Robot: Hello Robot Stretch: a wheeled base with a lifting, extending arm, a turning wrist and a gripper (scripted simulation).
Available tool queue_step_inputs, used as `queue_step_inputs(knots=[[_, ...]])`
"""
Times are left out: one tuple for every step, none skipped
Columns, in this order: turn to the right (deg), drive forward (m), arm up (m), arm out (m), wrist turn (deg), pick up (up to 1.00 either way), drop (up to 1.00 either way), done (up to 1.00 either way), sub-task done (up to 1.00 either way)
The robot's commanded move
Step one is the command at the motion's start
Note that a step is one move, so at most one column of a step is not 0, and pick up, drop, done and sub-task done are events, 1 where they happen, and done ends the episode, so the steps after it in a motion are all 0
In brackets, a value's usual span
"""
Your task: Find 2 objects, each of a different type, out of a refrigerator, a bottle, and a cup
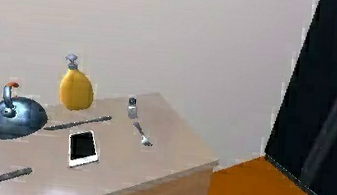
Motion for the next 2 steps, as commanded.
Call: queue_step_inputs(knots=[[45.0,0.0,0.0,0.0,0.0,0.0,0.0,0.0,0.0],[6.0,0.0,0.0,0.0,0.0,0.0,0.0,0.0,0.0]])
